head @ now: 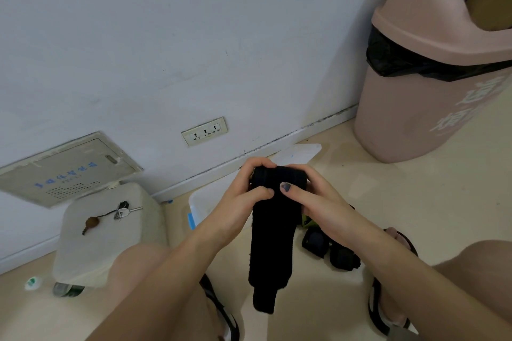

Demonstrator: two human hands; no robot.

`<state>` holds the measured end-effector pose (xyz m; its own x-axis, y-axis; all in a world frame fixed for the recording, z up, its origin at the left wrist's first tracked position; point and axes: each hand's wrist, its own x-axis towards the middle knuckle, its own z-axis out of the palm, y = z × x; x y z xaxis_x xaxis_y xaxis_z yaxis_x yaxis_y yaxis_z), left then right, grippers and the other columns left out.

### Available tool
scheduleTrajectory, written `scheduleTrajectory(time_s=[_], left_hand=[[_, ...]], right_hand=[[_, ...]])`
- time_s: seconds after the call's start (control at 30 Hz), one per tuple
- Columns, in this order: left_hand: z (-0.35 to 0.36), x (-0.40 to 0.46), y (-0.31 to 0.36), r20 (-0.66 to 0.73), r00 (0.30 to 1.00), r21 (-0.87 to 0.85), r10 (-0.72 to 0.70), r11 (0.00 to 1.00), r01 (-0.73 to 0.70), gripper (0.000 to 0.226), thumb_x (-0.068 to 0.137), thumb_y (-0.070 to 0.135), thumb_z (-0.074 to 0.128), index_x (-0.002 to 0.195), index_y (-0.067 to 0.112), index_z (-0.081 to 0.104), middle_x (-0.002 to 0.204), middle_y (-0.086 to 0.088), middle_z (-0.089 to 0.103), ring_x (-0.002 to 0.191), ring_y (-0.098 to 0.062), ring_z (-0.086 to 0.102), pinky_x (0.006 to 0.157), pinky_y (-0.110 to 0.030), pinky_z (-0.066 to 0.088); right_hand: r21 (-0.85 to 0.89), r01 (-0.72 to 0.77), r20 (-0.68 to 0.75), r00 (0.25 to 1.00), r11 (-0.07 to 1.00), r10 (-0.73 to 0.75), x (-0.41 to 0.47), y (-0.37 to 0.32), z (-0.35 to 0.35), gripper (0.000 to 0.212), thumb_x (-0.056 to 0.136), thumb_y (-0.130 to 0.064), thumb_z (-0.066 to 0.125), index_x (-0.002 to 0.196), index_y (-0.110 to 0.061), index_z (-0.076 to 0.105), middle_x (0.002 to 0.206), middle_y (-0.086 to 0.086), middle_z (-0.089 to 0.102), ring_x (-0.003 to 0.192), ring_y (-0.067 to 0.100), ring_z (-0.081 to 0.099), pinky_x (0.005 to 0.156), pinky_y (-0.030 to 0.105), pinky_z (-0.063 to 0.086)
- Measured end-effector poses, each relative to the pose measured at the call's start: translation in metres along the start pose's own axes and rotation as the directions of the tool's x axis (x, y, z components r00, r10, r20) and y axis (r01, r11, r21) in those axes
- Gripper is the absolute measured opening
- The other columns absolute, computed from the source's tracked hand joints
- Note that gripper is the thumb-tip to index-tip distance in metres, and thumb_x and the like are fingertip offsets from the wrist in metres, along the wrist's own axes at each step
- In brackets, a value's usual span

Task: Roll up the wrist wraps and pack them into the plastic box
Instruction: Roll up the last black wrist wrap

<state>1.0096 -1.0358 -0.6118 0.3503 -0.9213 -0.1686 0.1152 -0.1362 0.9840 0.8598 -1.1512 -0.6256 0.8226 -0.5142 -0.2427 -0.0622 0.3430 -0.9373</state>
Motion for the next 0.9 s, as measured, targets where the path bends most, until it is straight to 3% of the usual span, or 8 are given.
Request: scheduleTrajectory(time_s=[0.17, 0.3, 0.37, 0.57, 0.63, 0.77, 0.9], left_hand=[[0.0034, -0.0015, -0.001, -0.004, 1.0, 0.071, 0.011, 0.997, -0.011, 0.045, 0.087, 0.012, 0.057, 0.124, 0.035, 0.054, 0.114, 0.002, 0.063, 0.102, -0.011, 0.065, 0.085, -0.026, 0.053], [0.0068, 0.0001, -0.0016, -0.013, 0.995, 0.026, -0.098, 0.995, 0.098, 0.038, 0.094, 0.04, 0.059, 0.13, 0.045, 0.048, 0.118, 0.014, 0.068, 0.113, -0.01, 0.068, 0.096, -0.035, 0.054], [0.0075, 0.0001, 0.0002, 0.006, 0.991, 0.025, -0.132, 0.991, 0.132, 0.038, 0.095, 0.047, 0.058, 0.131, 0.041, 0.048, 0.124, 0.01, 0.067, 0.116, -0.013, 0.068, 0.098, -0.04, 0.055], [0.0053, -0.0006, 0.0049, 0.018, 0.994, -0.003, -0.105, 0.994, 0.106, 0.036, 0.09, 0.029, 0.063, 0.124, 0.039, 0.055, 0.117, -0.001, 0.066, 0.103, -0.02, 0.07, 0.081, -0.032, 0.055], [0.0049, -0.0007, 0.0043, 0.022, 0.995, -0.016, -0.098, 0.995, 0.099, 0.038, 0.088, 0.025, 0.063, 0.123, 0.039, 0.056, 0.114, -0.001, 0.066, 0.1, -0.019, 0.07, 0.081, -0.032, 0.056], [0.0054, -0.0002, 0.0034, 0.022, 0.997, -0.042, -0.078, 0.996, 0.079, 0.042, 0.085, 0.019, 0.063, 0.12, 0.041, 0.058, 0.121, -0.009, 0.062, 0.104, -0.022, 0.068, 0.083, -0.035, 0.056], [0.0065, -0.0003, 0.0026, 0.02, 0.997, -0.055, -0.069, 0.996, 0.07, 0.047, 0.082, 0.013, 0.061, 0.119, 0.042, 0.058, 0.122, -0.008, 0.061, 0.103, -0.02, 0.067, 0.085, -0.036, 0.056]], right_hand=[[0.007, 0.06, -0.045, 0.997, 0.998, -0.06, -0.0008, 0.0008, -0.0003, 0.026, 0.096, -0.02, 0.073, 0.12, -0.03, 0.067, 0.116, 0.005, 0.07, 0.107, 0.023, 0.072, 0.082, 0.031, 0.057], [-0.017, 0.103, -0.052, 0.993, 0.995, -0.104, -0.0031, -0.001, -0.0006, 0.032, 0.095, -0.012, 0.073, 0.122, -0.028, 0.065, 0.118, 0.006, 0.07, 0.109, 0.023, 0.071, 0.082, 0.033, 0.06], [-0.022, 0.127, -0.048, 0.991, 0.992, -0.128, -0.0043, -0.0029, -0.0021, 0.035, 0.094, -0.009, 0.073, 0.122, -0.028, 0.065, 0.116, 0.003, 0.07, 0.109, 0.022, 0.071, 0.083, 0.033, 0.06], [-0.084, 0.132, -0.002, 0.991, 0.988, -0.133, -0.0055, -0.0058, -0.0069, 0.047, 0.091, 0.002, 0.072, 0.121, -0.034, 0.065, 0.11, -0.001, 0.069, 0.106, 0.019, 0.069, 0.084, 0.03, 0.058], [-0.094, 0.082, 0.024, 0.996, 0.992, -0.08, -0.0053, -0.0062, -0.0073, 0.051, 0.092, -0.003, 0.072, 0.127, -0.038, 0.062, 0.117, 0.0, 0.067, 0.11, 0.019, 0.069, 0.088, 0.031, 0.057], [0.035, -0.045, 0.006, 0.999, 0.998, 0.045, -0.0056, -0.0074, -0.0023, 0.04, 0.097, -0.035, 0.071, 0.134, -0.041, 0.057, 0.129, -0.002, 0.066, 0.113, 0.017, 0.071, 0.086, 0.032, 0.06], [0.048, -0.006, -0.064, 0.998, 0.999, 0.009, -0.0046, -0.0068, 0.0009, 0.022, 0.101, -0.035, 0.063, 0.123, -0.031, 0.065, 0.122, 0.003, 0.07, 0.108, 0.022, 0.073, 0.076, 0.031, 0.06]])
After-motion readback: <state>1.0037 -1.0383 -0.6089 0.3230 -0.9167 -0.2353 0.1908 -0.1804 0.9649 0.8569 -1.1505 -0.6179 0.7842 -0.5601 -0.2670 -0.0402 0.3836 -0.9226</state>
